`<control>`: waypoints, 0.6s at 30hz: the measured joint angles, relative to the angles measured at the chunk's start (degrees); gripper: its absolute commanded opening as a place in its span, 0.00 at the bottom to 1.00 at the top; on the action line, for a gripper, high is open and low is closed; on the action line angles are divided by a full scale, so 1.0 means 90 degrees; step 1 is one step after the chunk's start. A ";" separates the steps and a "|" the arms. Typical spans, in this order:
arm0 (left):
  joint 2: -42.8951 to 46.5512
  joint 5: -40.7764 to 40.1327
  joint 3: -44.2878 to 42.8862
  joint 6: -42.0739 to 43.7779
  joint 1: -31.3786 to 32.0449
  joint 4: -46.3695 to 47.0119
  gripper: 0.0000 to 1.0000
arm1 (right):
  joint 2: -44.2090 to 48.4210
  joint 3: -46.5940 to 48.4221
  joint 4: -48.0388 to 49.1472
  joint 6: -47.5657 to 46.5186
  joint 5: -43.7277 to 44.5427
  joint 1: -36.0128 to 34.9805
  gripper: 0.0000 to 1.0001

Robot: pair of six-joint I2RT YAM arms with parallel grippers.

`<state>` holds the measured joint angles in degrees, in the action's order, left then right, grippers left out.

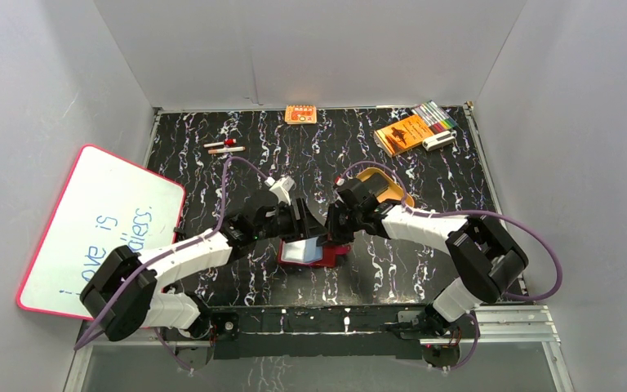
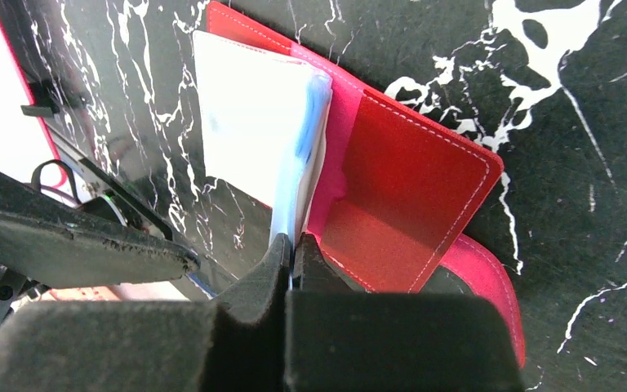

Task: Put the credit cards into the card holder
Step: Open the card holder at the center of the board.

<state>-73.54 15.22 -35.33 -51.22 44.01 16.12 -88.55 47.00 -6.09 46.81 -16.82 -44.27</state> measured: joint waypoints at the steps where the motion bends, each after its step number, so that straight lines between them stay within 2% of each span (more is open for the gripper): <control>1: -0.0034 0.0012 0.0000 0.0005 -0.0002 0.0015 0.59 | -0.0005 0.0000 -0.0022 0.0039 -0.0017 0.0000 0.00; 10: -0.0007 -0.0155 -0.0022 0.0267 -0.0002 -0.0126 0.61 | -0.0005 0.0000 -0.0051 0.0182 0.0000 0.0012 0.00; 18: 0.0117 -0.0602 0.0121 0.0573 -0.0002 -0.0860 0.66 | 0.0138 0.0000 0.0005 0.0333 -0.0051 0.0012 0.00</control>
<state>-72.49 9.80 -34.24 -46.06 43.99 8.38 -87.31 47.00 -6.04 49.80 -17.28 -44.16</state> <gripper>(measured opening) 0.644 0.021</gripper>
